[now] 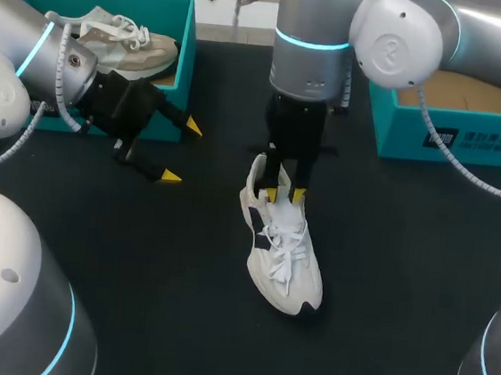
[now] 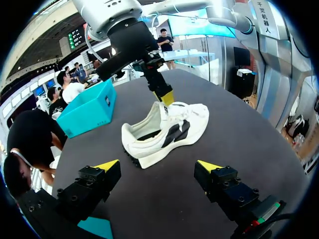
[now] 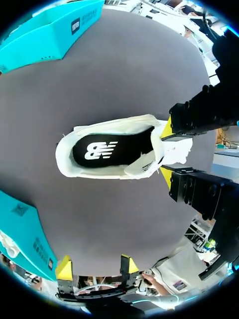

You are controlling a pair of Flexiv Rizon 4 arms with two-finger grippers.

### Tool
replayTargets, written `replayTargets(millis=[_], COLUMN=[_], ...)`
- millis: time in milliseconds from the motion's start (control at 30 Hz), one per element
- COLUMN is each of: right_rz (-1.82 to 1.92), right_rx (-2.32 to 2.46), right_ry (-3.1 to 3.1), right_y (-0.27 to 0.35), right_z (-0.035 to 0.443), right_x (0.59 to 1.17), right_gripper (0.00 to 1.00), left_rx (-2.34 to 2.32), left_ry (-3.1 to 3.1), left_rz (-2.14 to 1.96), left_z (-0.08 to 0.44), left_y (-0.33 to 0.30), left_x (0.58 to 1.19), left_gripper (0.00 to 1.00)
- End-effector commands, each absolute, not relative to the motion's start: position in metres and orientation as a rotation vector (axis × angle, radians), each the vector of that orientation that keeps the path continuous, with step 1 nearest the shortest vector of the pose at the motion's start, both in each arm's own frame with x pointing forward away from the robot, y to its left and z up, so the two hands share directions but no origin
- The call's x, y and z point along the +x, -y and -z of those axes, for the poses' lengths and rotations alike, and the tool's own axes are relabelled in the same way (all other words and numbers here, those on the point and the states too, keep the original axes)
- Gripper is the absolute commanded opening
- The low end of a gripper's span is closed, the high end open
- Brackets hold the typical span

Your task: Take the shoe out of the shoebox, open the shoe tongue, remove and reinsert the insole, then place the shoe into the shoebox

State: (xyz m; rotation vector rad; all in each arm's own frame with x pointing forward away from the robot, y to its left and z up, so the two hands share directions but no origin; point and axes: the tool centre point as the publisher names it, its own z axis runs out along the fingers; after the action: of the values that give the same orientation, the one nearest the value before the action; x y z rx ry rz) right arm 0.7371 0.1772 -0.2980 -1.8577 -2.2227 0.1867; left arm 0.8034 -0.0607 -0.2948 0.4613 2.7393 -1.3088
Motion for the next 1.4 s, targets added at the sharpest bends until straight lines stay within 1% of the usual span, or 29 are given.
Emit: replayTargets(millis=[33,167,200,267,533,600,633,667,767,833,933,1033,1100,1167,1233,1400], right_rz=[-0.192,-0.241,-0.249,-0.254,-0.234,-0.226,-0.235,-0.236,-0.239,-0.225,-0.215,-0.217,-0.216,-0.217,-0.238,-0.258], right_rx=[-1.862,-1.882,-1.878,-1.868,-1.859,-1.858,-1.859,-1.861,-1.872,-1.872,-1.868,-1.855,-1.842,-1.837,-1.849,-1.87], right_ry=[2.234,2.216,2.209,2.201,2.139,2.121,2.118,2.116,2.111,2.115,2.123,2.135,2.146,2.153,2.155,2.143], right_y=[-0.183,-0.176,-0.176,-0.177,-0.177,-0.177,-0.176,-0.175,-0.173,-0.173,-0.173,-0.177,-0.18,-0.181,-0.18,-0.178], right_z=[0.294,0.286,0.287,0.288,0.302,0.306,0.308,0.309,0.31,0.312,0.314,0.314,0.311,0.308,0.303,0.296], right_x=[0.743,0.73,0.727,0.721,0.708,0.704,0.703,0.703,0.704,0.708,0.712,0.719,0.719,0.72,0.717,0.71], right_gripper=[0.29,0.33,0.35,0.44,0.46,0.5,0.66,0.79,0.86,0.88,0.89,0.85,0.8,0.77,0.79,0.78], left_rx=[0.463,0.463,0.463,0.463,0.463,0.463,0.463,0.463,0.463,0.463,0.463,0.463,0.463,0.463,0.463,0.463], left_ry=[-2.742,-2.742,-2.742,-2.742,-2.742,-2.742,-2.742,-2.742,-2.742,-2.742,-2.742,-2.742,-2.742,-2.742,-2.742,-2.742], left_rz=[1.305,1.305,1.305,1.305,1.305,1.305,1.305,1.305,1.305,1.305,1.305,1.305,1.305,1.305,1.305,1.305], left_z=[0.295,0.295,0.295,0.295,0.295,0.295,0.295,0.295,0.295,0.295,0.295,0.295,0.295,0.295,0.295,0.295], left_y=[0.061,0.061,0.061,0.061,0.061,0.061,0.061,0.061,0.061,0.061,0.061,0.061,0.061,0.061,0.061,0.061], left_x=[0.803,0.803,0.803,0.803,0.803,0.803,0.803,0.803,0.803,0.803,0.803,0.803,0.803,0.803,0.803,0.803], left_gripper=[1.0,1.0,1.0,1.0,1.0,1.0,1.0,1.0,1.0,1.0,1.0,1.0,1.0,1.0,1.0,1.0])
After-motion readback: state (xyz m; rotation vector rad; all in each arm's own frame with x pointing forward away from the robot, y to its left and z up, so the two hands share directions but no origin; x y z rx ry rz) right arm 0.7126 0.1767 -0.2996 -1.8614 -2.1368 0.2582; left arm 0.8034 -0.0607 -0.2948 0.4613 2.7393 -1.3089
